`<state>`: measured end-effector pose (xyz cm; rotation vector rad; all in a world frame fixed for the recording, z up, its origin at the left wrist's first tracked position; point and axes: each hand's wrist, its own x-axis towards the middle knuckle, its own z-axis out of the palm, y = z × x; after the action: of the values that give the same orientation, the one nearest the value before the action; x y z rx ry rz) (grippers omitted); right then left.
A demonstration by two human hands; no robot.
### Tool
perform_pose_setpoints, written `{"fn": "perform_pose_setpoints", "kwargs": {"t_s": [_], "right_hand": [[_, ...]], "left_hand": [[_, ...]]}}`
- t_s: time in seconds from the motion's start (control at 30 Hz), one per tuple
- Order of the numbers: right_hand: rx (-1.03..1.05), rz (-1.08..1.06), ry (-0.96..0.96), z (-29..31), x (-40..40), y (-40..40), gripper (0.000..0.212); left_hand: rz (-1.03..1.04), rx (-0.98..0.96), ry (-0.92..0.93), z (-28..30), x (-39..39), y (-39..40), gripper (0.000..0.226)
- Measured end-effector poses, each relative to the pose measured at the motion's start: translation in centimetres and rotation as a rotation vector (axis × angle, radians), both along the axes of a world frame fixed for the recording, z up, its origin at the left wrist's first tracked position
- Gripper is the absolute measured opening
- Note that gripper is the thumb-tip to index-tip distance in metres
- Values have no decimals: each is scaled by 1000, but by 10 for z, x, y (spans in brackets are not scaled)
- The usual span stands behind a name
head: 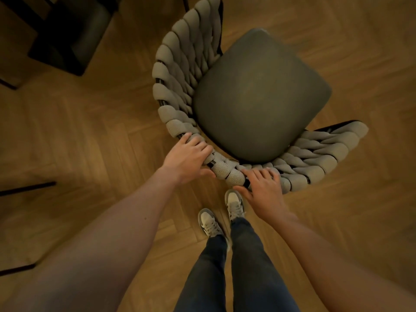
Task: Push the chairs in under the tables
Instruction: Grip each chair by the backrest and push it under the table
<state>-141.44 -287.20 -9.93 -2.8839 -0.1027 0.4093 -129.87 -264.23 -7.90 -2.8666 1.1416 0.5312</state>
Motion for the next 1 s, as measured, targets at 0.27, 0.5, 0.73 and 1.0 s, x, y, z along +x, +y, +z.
{"fn": "perform_pose_setpoints", "kwargs": {"t_s": [0.27,0.5,0.73,1.0], "right_hand": [[5,148,-9,0,35,1,58],[15,317,-44,-3,89,-12,57],[8,482,47,3,158,-36,68],[16,650,44,7,223,-43,66]], "left_hand": [[143,32,7,0,1,15,81],[309,39,-12,2,12,12,75],[481,65,18,4,39,-11,77],[641,93,25,6,62,-24,78]]}}
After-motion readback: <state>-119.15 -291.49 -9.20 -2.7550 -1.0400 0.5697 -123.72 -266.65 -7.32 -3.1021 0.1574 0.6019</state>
